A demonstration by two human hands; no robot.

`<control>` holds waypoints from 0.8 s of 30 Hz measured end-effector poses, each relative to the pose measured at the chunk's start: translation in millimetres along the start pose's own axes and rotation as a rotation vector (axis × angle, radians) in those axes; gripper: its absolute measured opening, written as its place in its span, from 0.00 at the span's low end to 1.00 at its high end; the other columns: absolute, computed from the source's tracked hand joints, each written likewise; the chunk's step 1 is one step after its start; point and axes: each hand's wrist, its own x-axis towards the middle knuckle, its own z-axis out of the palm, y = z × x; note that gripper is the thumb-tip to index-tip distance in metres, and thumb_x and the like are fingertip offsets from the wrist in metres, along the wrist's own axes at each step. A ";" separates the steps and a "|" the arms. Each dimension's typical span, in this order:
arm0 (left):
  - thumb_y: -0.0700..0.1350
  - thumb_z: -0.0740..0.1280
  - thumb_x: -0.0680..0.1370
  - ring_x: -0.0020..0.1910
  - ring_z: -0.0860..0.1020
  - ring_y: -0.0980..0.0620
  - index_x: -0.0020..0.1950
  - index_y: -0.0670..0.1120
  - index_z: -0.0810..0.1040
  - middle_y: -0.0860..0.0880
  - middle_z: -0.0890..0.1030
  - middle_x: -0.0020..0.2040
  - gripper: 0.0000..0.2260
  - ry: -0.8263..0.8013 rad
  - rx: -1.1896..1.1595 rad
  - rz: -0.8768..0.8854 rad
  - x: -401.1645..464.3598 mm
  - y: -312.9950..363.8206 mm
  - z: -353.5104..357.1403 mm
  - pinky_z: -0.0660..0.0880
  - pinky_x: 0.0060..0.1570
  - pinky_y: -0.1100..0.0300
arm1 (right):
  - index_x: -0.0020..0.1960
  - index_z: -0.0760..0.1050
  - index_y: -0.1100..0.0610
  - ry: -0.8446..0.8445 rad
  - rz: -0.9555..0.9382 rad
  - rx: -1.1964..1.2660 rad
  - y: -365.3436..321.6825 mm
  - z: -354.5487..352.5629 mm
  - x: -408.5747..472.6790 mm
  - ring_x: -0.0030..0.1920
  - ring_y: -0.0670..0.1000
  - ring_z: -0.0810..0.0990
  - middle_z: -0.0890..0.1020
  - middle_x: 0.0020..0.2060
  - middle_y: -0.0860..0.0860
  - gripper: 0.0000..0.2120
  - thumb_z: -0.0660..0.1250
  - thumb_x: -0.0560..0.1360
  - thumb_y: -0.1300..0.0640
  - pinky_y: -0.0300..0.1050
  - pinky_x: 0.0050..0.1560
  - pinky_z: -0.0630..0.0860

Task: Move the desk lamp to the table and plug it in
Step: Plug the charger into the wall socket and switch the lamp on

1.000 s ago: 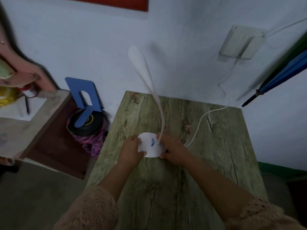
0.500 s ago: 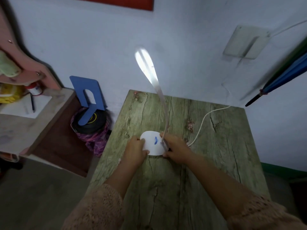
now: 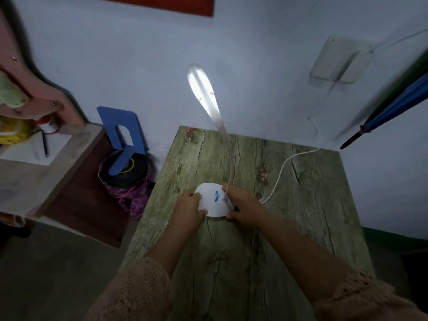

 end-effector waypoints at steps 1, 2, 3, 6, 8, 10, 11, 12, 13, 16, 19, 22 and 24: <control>0.50 0.69 0.73 0.58 0.73 0.44 0.69 0.42 0.70 0.41 0.73 0.62 0.26 -0.004 0.005 0.000 0.4 0.0 -0.2 0.72 0.58 0.54 | 0.69 0.63 0.54 0.002 -0.002 -0.005 0.4 0.2 0.3 0.69 0.55 0.68 0.71 0.69 0.54 0.35 0.74 0.66 0.56 0.52 0.67 0.66; 0.50 0.69 0.73 0.58 0.73 0.44 0.68 0.42 0.70 0.41 0.73 0.62 0.26 -0.007 0.012 0.000 1.2 0.3 -0.5 0.72 0.58 0.53 | 0.69 0.64 0.54 0.003 -0.003 -0.009 0.7 0.3 0.6 0.68 0.55 0.68 0.71 0.69 0.54 0.35 0.74 0.66 0.56 0.52 0.66 0.66; 0.50 0.69 0.73 0.58 0.73 0.44 0.68 0.42 0.70 0.41 0.73 0.62 0.26 -0.011 0.019 0.001 1.6 0.3 -0.9 0.72 0.58 0.53 | 0.69 0.64 0.54 0.002 -0.003 -0.011 0.9 0.4 1.0 0.68 0.55 0.68 0.71 0.69 0.54 0.35 0.74 0.66 0.56 0.51 0.66 0.66; 0.50 0.69 0.73 0.58 0.73 0.43 0.68 0.42 0.70 0.40 0.73 0.62 0.26 -0.018 0.037 0.007 2.2 1.0 -1.4 0.72 0.58 0.53 | 0.69 0.64 0.54 0.005 -0.006 -0.014 1.3 0.5 0.8 0.68 0.55 0.69 0.71 0.68 0.53 0.35 0.74 0.66 0.56 0.51 0.66 0.66; 0.50 0.69 0.73 0.59 0.73 0.43 0.68 0.41 0.70 0.41 0.73 0.62 0.26 -0.013 0.028 0.003 1.5 1.6 -1.2 0.71 0.59 0.53 | 0.70 0.63 0.53 0.003 -0.007 -0.025 1.4 0.9 0.4 0.69 0.55 0.68 0.71 0.69 0.53 0.36 0.74 0.66 0.55 0.53 0.67 0.66; 0.49 0.70 0.73 0.61 0.72 0.44 0.69 0.41 0.67 0.41 0.72 0.64 0.28 0.000 0.006 -0.003 0.8 2.5 -0.8 0.71 0.60 0.54 | 0.71 0.61 0.53 0.002 -0.005 -0.036 2.0 1.0 0.6 0.69 0.55 0.67 0.70 0.70 0.53 0.37 0.74 0.66 0.55 0.55 0.69 0.65; 0.49 0.70 0.72 0.61 0.72 0.44 0.70 0.41 0.66 0.41 0.72 0.64 0.29 0.005 -0.002 -0.006 0.4 3.0 -0.9 0.70 0.60 0.54 | 0.71 0.61 0.53 0.002 -0.004 -0.039 2.2 1.0 1.0 0.70 0.55 0.67 0.70 0.70 0.53 0.38 0.74 0.66 0.55 0.55 0.69 0.65; 0.48 0.70 0.72 0.62 0.71 0.44 0.71 0.42 0.65 0.41 0.72 0.65 0.30 0.007 -0.008 -0.007 -0.1 3.5 -0.9 0.70 0.60 0.54 | 0.72 0.60 0.52 0.002 -0.005 -0.043 2.6 1.0 1.2 0.70 0.55 0.67 0.69 0.70 0.53 0.38 0.74 0.66 0.55 0.55 0.69 0.64; 0.48 0.70 0.72 0.61 0.72 0.44 0.71 0.42 0.65 0.41 0.72 0.64 0.29 0.007 -0.011 -0.007 -0.6 3.7 -0.9 0.70 0.60 0.54 | 0.72 0.60 0.52 0.000 -0.006 -0.046 2.9 1.1 1.5 0.70 0.55 0.66 0.69 0.71 0.53 0.39 0.74 0.66 0.54 0.55 0.70 0.64; 0.48 0.69 0.73 0.59 0.73 0.44 0.69 0.43 0.69 0.41 0.73 0.63 0.26 -0.002 -0.001 -0.004 -2.2 3.8 -1.0 0.71 0.59 0.54 | 0.72 0.60 0.52 -0.002 -0.007 -0.050 3.4 1.4 1.6 0.70 0.55 0.67 0.69 0.71 0.53 0.38 0.74 0.66 0.54 0.55 0.70 0.64; 0.48 0.69 0.74 0.58 0.72 0.43 0.64 0.42 0.73 0.40 0.73 0.61 0.21 -0.013 0.040 0.002 -1.9 4.6 -2.3 0.72 0.56 0.53 | 0.70 0.63 0.54 0.017 -0.032 -0.092 3.9 1.4 1.2 0.68 0.57 0.69 0.71 0.69 0.54 0.37 0.74 0.65 0.54 0.55 0.67 0.66; 0.47 0.69 0.73 0.59 0.71 0.41 0.65 0.41 0.71 0.39 0.72 0.61 0.22 -0.028 0.051 -0.006 -1.2 6.9 -4.6 0.70 0.58 0.51 | 0.71 0.61 0.55 0.023 -0.045 -0.120 4.6 1.1 1.5 0.68 0.57 0.68 0.71 0.68 0.55 0.39 0.73 0.64 0.54 0.54 0.67 0.65; 0.47 0.69 0.73 0.61 0.71 0.41 0.68 0.41 0.67 0.39 0.72 0.63 0.26 -0.027 0.039 -0.023 -1.3 8.6 -6.1 0.70 0.60 0.50 | 0.71 0.61 0.54 0.023 -0.043 -0.123 4.9 1.3 2.4 0.67 0.57 0.69 0.72 0.68 0.55 0.38 0.73 0.64 0.54 0.55 0.66 0.65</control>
